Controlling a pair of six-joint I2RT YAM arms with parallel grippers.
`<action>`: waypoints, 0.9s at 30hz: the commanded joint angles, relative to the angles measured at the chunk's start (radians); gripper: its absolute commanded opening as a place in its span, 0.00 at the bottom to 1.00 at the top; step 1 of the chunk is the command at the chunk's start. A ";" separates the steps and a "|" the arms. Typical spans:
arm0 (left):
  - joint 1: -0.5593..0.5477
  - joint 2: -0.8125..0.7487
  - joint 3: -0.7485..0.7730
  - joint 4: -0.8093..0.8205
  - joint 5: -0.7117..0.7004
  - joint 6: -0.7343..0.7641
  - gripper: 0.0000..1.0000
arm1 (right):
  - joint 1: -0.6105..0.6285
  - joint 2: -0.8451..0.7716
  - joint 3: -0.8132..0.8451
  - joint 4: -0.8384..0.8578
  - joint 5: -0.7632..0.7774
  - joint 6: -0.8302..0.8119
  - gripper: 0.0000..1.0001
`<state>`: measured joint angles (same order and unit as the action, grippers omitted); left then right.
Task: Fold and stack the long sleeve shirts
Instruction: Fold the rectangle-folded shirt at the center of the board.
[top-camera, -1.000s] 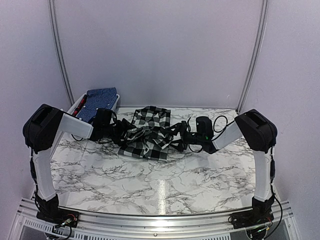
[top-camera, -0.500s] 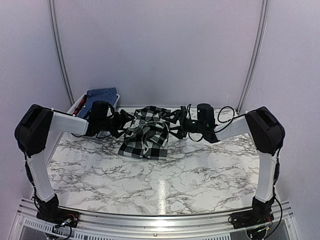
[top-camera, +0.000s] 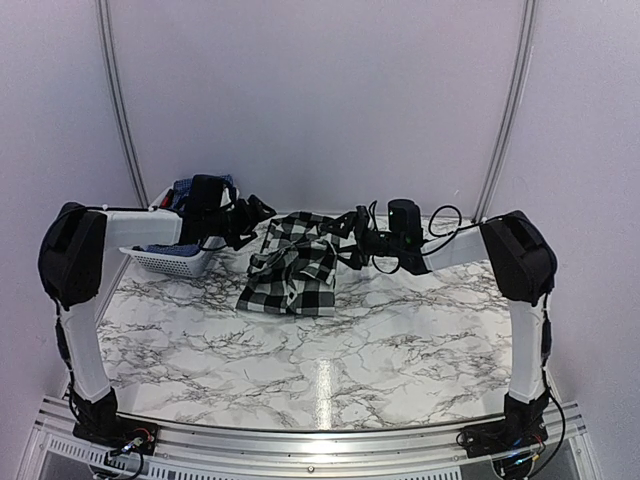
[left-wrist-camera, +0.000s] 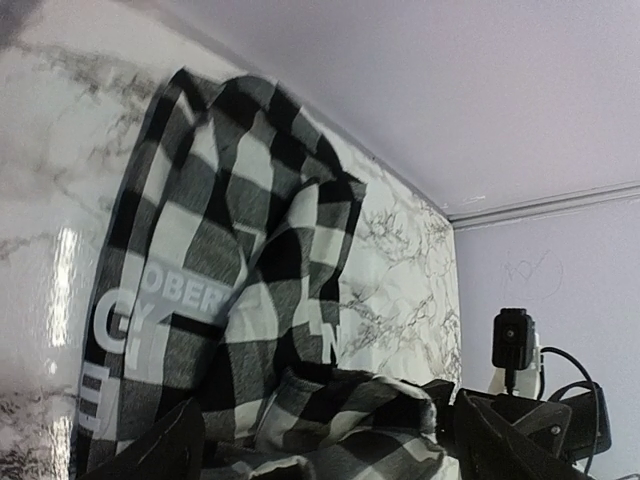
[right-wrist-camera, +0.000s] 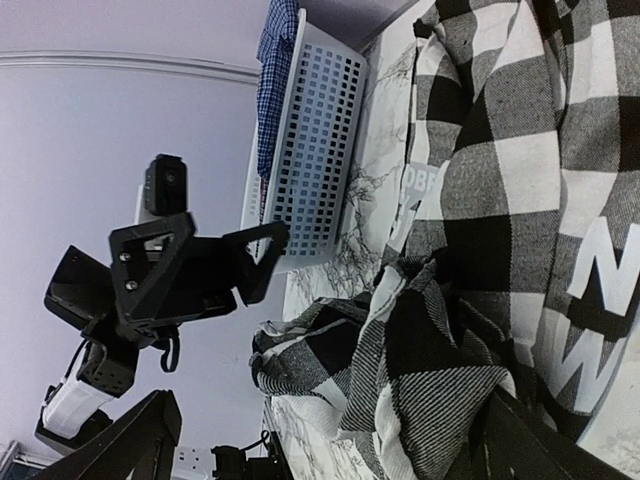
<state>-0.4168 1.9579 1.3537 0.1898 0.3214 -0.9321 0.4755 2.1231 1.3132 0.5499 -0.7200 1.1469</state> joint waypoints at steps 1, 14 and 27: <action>0.007 -0.023 0.103 -0.184 -0.064 0.183 0.89 | -0.025 0.057 0.075 0.002 -0.019 0.029 0.95; -0.130 -0.386 -0.234 -0.338 -0.178 0.358 0.54 | -0.025 0.034 0.067 -0.033 0.023 0.009 0.95; -0.237 -0.192 -0.203 -0.264 -0.258 0.321 0.19 | -0.024 -0.047 0.139 -0.338 0.129 -0.332 0.96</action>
<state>-0.6594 1.6737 1.0565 -0.1005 0.1116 -0.6209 0.4553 2.1509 1.4059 0.3092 -0.6399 0.9428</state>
